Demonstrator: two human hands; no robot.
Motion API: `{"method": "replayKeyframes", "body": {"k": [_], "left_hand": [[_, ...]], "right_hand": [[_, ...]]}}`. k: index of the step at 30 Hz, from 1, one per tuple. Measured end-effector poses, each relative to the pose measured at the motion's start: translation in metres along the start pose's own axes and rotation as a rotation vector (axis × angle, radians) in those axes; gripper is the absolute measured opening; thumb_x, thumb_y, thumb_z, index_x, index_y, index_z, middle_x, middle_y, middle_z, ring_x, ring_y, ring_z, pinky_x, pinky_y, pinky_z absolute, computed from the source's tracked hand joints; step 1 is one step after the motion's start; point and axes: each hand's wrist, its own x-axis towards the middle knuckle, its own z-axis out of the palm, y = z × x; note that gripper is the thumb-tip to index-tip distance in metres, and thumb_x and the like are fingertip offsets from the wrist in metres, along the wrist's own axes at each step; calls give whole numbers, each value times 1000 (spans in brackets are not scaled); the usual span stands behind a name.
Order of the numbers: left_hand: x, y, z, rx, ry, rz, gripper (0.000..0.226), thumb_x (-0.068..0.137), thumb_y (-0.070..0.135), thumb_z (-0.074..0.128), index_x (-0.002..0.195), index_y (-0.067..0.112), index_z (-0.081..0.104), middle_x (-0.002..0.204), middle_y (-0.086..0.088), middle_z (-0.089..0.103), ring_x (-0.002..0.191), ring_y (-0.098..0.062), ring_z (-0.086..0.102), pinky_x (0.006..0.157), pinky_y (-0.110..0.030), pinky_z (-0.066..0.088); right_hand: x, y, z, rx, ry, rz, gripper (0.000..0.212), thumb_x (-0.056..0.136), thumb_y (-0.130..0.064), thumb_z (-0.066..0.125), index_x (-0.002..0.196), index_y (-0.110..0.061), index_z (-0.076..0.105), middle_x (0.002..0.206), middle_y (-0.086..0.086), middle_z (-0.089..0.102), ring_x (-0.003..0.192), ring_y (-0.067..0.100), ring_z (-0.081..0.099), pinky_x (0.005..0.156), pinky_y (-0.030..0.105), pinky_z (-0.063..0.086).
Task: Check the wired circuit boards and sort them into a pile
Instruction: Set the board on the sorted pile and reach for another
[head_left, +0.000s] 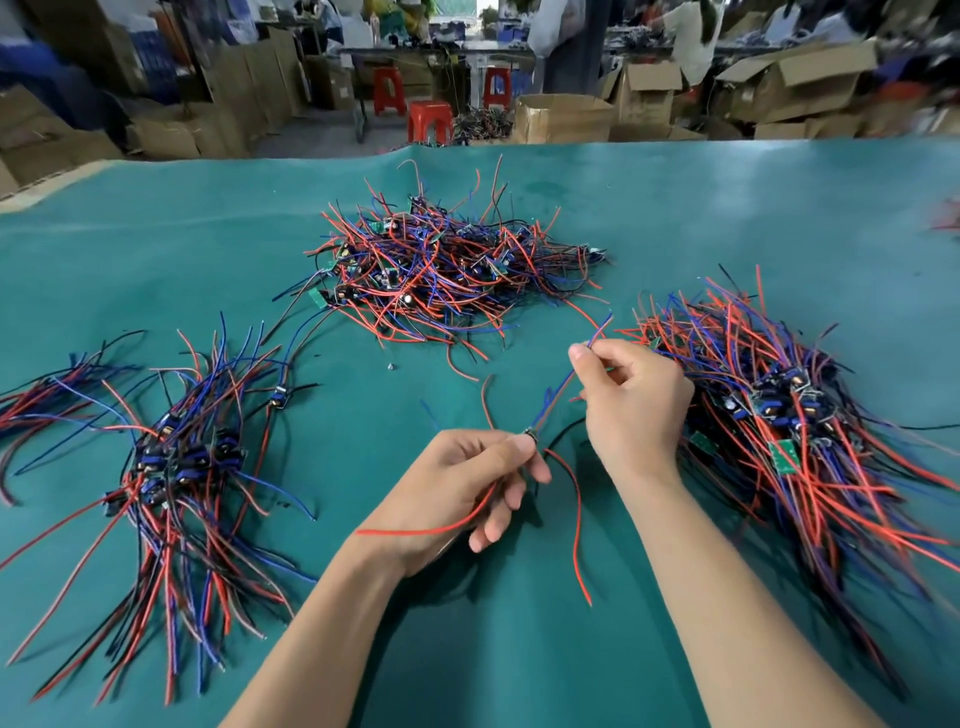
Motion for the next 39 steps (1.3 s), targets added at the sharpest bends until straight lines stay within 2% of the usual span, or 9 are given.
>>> {"method": "replayKeyframes", "body": {"k": [9,12,15,18,21,23,27,32,39], "left_hand": [[-6,-2,-6,-28,-176,-73,30,96,28,58,93,0,70,64,-5,54,40,-10,50,36,-18,37],[-1,-4,-6,-113,-22,-7,35,97,22,57,107,-11,63,68,-4,53,46,-10,48,41,-18,37],[4,-3,-10,-243,118,58,31,97,9,52,118,-14,58,72,-5,56,52,-11,50,47,-18,39],[5,-3,-16,-334,194,88,29,100,0,46,125,-11,55,80,-8,63,59,-12,53,52,-19,43],[6,-4,-15,-319,222,115,28,101,-4,42,125,-10,54,87,-10,65,60,-12,53,54,-19,43],[6,-4,-16,-227,224,129,26,102,0,44,123,-5,59,91,-7,66,60,-12,51,53,-20,40],[6,-6,-13,-152,274,95,23,103,8,48,124,2,56,89,-10,68,55,-15,52,48,-20,34],[8,-8,-12,1,348,94,18,104,15,50,101,-2,55,84,-17,73,44,-15,51,37,-19,32],[6,-5,-13,142,334,74,24,104,14,50,94,-2,65,72,-16,71,43,-18,58,37,-22,42]], "right_hand": [[26,24,-26,34,325,123,9,91,-17,63,93,-15,72,86,5,75,76,33,73,79,54,57],[25,13,-23,107,392,108,12,93,-33,58,94,-24,66,91,4,74,71,32,71,69,54,58],[13,-7,-14,175,396,50,6,91,-32,58,93,-28,63,93,3,72,74,12,65,76,40,57],[-6,-17,-4,9,237,-68,11,90,-23,63,86,-14,65,80,5,68,68,18,58,73,38,50],[-26,-27,10,21,-280,-70,33,87,-41,64,71,-13,69,64,-1,67,64,15,62,66,34,49],[-34,-31,18,106,-534,-14,26,82,-46,70,77,-21,75,70,-8,72,69,11,66,71,30,51],[-34,-27,19,200,-562,27,16,72,-36,80,85,-26,77,78,-9,74,75,11,68,76,28,52],[-28,-28,14,311,-538,112,24,69,-34,84,80,-17,71,68,-1,72,61,12,64,64,31,52],[-27,-30,15,300,-451,149,13,71,-34,83,76,-25,74,68,-5,74,62,9,63,62,32,52]]}}
